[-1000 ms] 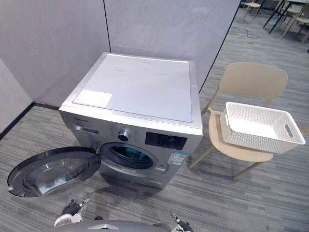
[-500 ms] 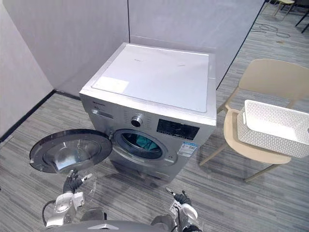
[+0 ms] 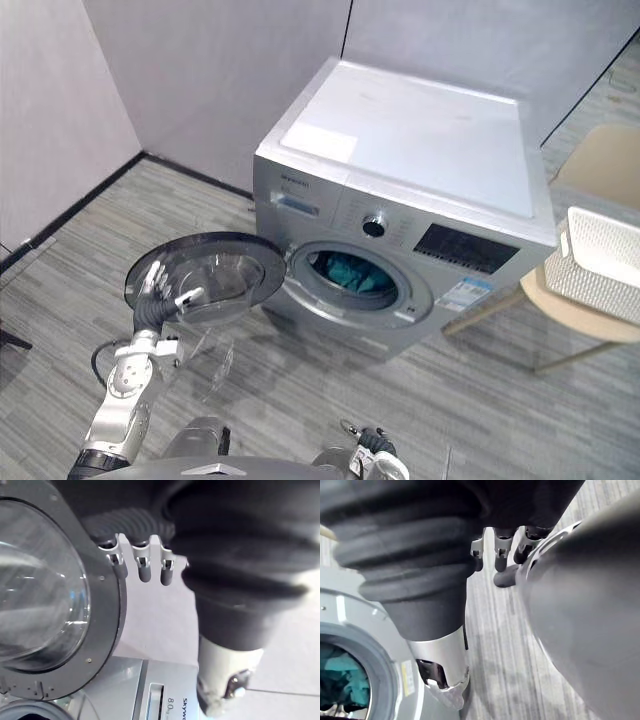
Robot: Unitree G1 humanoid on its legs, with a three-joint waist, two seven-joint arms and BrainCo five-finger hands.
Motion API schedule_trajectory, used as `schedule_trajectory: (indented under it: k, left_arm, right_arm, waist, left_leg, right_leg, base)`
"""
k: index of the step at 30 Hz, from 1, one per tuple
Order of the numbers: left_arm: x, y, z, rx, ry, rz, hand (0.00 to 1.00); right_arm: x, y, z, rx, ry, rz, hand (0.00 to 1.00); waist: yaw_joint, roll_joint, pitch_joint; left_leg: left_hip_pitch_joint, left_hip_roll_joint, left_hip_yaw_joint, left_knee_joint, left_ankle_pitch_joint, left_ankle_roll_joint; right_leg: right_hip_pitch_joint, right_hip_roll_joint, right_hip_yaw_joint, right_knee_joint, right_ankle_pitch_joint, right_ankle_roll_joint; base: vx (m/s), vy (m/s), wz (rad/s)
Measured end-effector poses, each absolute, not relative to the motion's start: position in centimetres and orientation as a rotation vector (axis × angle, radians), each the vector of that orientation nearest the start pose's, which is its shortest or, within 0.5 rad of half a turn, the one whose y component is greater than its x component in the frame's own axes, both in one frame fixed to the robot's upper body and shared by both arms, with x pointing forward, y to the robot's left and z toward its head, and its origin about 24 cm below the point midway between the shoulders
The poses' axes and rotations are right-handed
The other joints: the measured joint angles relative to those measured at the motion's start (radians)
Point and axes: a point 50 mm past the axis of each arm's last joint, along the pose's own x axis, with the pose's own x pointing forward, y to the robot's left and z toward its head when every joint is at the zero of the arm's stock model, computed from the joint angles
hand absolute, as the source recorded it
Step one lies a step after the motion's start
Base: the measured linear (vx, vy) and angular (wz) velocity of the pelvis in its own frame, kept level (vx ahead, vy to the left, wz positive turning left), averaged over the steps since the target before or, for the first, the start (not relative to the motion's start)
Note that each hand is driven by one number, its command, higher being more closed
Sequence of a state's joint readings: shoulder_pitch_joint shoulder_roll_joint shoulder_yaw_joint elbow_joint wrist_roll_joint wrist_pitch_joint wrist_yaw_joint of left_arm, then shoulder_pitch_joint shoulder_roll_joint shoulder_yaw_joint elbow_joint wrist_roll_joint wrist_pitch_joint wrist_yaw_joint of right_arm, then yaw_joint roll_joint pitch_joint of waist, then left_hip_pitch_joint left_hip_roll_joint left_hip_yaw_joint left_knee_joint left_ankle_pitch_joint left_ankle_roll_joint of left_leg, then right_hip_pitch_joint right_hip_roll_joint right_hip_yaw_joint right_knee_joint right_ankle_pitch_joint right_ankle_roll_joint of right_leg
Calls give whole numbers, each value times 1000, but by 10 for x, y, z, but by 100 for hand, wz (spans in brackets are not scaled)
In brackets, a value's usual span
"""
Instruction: Pick up the laundry basket with both hands and put the clothes into the washing machine.
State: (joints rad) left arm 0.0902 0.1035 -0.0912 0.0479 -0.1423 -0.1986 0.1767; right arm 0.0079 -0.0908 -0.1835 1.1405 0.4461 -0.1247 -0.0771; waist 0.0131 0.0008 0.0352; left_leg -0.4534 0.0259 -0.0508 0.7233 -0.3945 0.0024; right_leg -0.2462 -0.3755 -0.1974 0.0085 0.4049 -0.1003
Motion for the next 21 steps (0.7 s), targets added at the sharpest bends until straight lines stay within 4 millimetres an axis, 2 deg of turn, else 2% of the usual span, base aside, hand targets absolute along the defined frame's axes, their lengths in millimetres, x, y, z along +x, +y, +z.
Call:
schedule_trajectory:
  k: [1, 2, 3, 4, 5, 6, 8, 9, 10, 12, 13, 17, 18, 21]
  left_arm:
    - [233, 165, 28, -49, -54, 138, 0]
    - [232, 170, 28, -38, -55, 164, 0]
    - [232, 171, 29, -33, -59, 174, 0]
    - [232, 176, 32, -25, -75, 207, 0]
    - [232, 176, 35, -26, -84, 212, 0]
    - [232, 175, 41, -19, -112, 220, 0]
    - [232, 176, 44, -12, -126, 235, 0]
    - [232, 178, 45, 2, -135, 252, 0]
    - [233, 183, 45, 9, -135, 285, 0]
    - [234, 189, 41, 7, -119, 341, 0]
    - [235, 200, 40, 21, -111, 395, 0]
    - [231, 225, 38, 42, -93, 521, 0]
    - [230, 230, 37, 60, -85, 547, 0]
    - [242, 241, 36, 61, -69, 589, 0]
  right_arm:
    - [116, -217, -154, 349, 945, -556, 0]
    - [113, -214, -155, 355, 954, -554, 0]
    - [111, -211, -156, 360, 960, -548, 0]
    - [112, -203, -156, 365, 952, -520, 0]
    - [114, -200, -156, 370, 942, -510, 0]
    - [115, -195, -155, 388, 926, -494, 0]
    - [116, -187, -155, 399, 923, -448, 0]
    - [114, -181, -156, 409, 928, -423, 0]
    - [113, -180, -156, 410, 928, -420, 0]
    - [111, -181, -156, 408, 931, -424, 0]
    - [108, -180, -157, 410, 940, -426, 0]
    - [108, -181, -157, 409, 939, -427, 0]
    - [108, -184, -156, 402, 934, -430, 0]
    - [99, -188, -156, 403, 931, -430, 0]
  waist:
    - [-1, 16, 8]
    - [-19, 23, 10]
    - [-16, 11, 3]
    - [5, -9, -1]
    - [10, -11, -2]
    - [12, -15, -5]
    - [10, -30, -14]
    - [3, -54, -30]
    - [-1, -62, -34]
    - [-3, -64, -37]
    - [-4, -76, -45]
    - [2, -86, -50]
    - [1, -75, -50]
    - [-11, -77, -41]
  left_leg:
    - [7, 24, 26, -15, 15, 29]
    - [27, 32, 32, -52, 36, 47]
    - [49, 34, 47, -76, 49, 55]
    - [82, 36, 81, -126, 83, 55]
    - [92, 34, 87, -148, 96, 59]
    - [115, 29, 103, -213, 133, 58]
    - [145, -2, 104, -306, 181, 59]
    - [165, -38, 101, -387, 220, 50]
    - [186, -58, 94, -444, 256, 57]
    - [207, -71, 82, -495, 292, 60]
    - [218, -80, 80, -538, 331, 61]
    - [282, -78, 105, -718, 439, 38]
    - [310, -67, 111, -797, 483, 29]
    - [307, -38, 132, -810, 494, 16]
  right_leg:
    - [-3, 26, -7, -6, 17, 53]
    - [13, 72, -4, 106, -105, 103]
    - [23, 92, -5, 151, -179, 118]
    - [39, 134, 0, 236, -304, 132]
    - [42, 157, 6, 285, -353, 137]
    - [35, 208, 29, 405, -442, 151]
    - [38, 242, 51, 460, -509, 156]
    - [51, 251, 45, 437, -548, 147]
    - [88, 259, 46, 357, -563, 129]
    - [139, 267, 55, 238, -559, 127]
    - [155, 269, 60, 152, -527, 130]
    - [175, 277, 91, 50, -496, 166]
    - [169, 291, 102, 39, -485, 172]
    - [159, 318, 111, 29, -468, 158]
  base:
    - [-130, 321, -95]
    - [-12, 308, -50]
    - [68, 342, -56]
    - [93, 245, -57]
    - [39, 201, -61]
    - [-24, 152, -26]
    - [-33, 92, 3]
    - [-11, 6, 31]
    - [-2, -12, 35]
    - [-8, -38, 30]
    - [-8, -96, 28]
    - [-41, -144, -13]
    - [-76, -129, -26]
    - [-91, -111, -24]
